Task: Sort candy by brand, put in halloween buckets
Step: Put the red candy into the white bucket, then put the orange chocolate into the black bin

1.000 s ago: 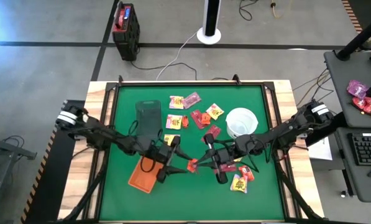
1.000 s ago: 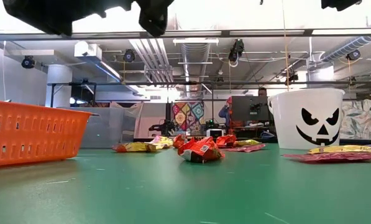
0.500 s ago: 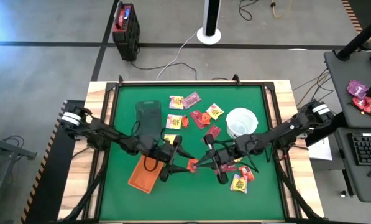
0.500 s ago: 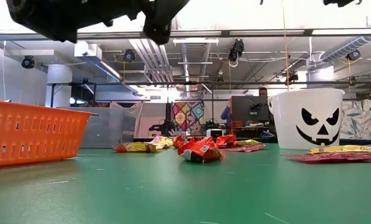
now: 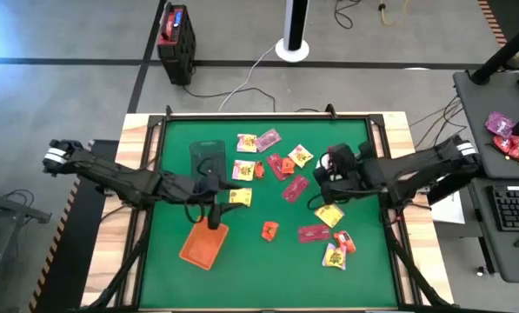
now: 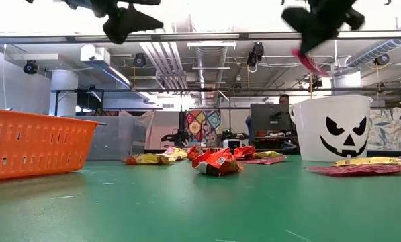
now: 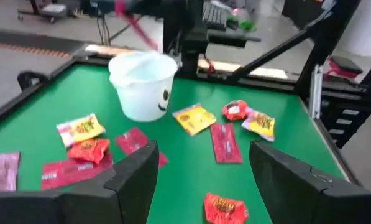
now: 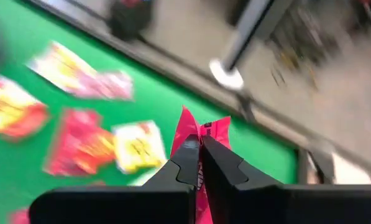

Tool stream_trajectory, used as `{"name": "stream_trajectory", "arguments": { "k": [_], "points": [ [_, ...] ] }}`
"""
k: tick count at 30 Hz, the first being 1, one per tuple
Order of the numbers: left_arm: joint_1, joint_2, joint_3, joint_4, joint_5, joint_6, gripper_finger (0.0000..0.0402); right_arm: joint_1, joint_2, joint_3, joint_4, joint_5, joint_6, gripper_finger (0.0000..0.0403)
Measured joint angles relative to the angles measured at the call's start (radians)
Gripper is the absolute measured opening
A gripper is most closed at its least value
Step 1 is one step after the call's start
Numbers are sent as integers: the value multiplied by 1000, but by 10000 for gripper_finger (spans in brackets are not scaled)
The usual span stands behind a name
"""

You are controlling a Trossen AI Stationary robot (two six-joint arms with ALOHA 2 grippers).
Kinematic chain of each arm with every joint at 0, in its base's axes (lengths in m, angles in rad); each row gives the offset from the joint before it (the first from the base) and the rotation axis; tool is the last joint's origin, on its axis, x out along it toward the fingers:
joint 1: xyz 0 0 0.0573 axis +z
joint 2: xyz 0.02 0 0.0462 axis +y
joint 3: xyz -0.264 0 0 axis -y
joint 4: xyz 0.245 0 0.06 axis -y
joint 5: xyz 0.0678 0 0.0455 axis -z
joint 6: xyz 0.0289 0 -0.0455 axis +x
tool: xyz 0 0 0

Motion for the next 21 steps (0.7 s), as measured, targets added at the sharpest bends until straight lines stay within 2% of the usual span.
{"name": "stream_trajectory", "arguments": {
  "k": [2, 7, 17, 19, 21],
  "points": [
    [-1, -19, 0, -3, -1, 16, 235, -27, 13, -11, -29, -36, 54, 9],
    [-1, -25, -1, -9, -3, 26, 235, -49, 54, -21, -14, -97, 39, 23],
    [-1, 10, -2, -8, -5, 28, 235, -45, 45, -16, 2, -132, 28, 116],
    [-2, 11, -2, -6, -4, 25, 235, -27, 34, -16, 97, -170, -79, 129],
    [-3, 11, -2, -6, -5, 23, 235, 5, 33, -23, 278, -250, -273, 139]
  ]
}}
